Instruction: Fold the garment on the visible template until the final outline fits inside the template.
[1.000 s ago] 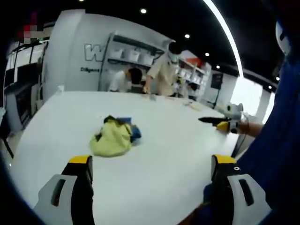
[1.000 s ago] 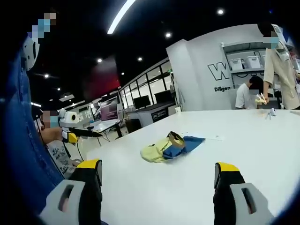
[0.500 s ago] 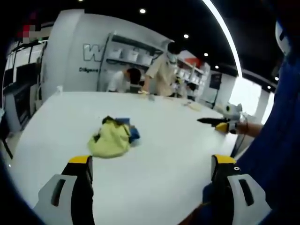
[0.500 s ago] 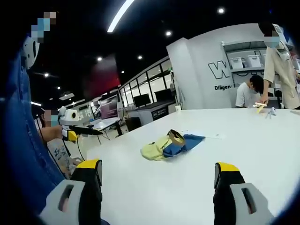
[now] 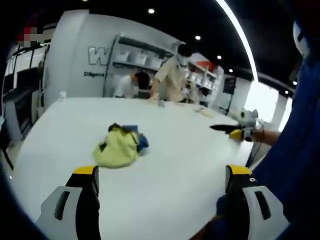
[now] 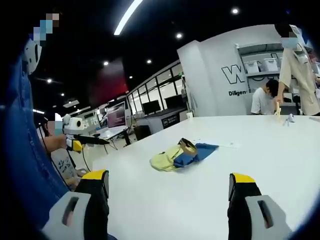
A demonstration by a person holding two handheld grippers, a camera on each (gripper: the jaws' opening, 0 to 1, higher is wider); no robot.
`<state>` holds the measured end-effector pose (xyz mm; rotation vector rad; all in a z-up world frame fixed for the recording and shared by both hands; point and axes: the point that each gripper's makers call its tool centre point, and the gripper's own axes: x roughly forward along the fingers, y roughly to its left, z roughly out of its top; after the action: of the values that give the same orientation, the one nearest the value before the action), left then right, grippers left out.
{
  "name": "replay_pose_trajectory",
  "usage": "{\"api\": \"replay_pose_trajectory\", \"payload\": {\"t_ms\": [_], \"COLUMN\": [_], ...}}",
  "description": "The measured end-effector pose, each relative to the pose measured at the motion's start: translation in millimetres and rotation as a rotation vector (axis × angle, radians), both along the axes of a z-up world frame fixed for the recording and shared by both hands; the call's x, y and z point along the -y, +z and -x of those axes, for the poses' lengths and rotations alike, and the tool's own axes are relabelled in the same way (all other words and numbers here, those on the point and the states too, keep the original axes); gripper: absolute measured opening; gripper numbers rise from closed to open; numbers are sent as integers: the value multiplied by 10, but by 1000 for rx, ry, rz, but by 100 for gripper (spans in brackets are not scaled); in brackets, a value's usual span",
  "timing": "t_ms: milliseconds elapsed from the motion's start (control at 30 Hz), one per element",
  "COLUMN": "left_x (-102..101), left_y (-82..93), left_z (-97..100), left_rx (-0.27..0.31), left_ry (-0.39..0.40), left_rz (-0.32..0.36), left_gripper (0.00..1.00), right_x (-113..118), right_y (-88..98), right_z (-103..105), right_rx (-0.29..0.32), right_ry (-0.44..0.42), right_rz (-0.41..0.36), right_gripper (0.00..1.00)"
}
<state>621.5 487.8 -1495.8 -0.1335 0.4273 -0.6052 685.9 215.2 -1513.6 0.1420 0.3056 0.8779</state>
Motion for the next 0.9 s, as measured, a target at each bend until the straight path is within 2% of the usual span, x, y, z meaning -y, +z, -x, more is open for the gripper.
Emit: {"api": "replay_pose_trajectory", "payload": {"t_ms": [900], "left_x": [-9], "left_y": [-65], "left_z": [-10], "left_rx": [-16], "left_ry": [-13], "left_rz": [-17], "left_gripper": [99], "right_x": [21], "right_y": [-4], "right_z": [-5], "right_rx": [-7], "right_ry": [-19], "right_rz": [-6], "right_gripper": [99]}}
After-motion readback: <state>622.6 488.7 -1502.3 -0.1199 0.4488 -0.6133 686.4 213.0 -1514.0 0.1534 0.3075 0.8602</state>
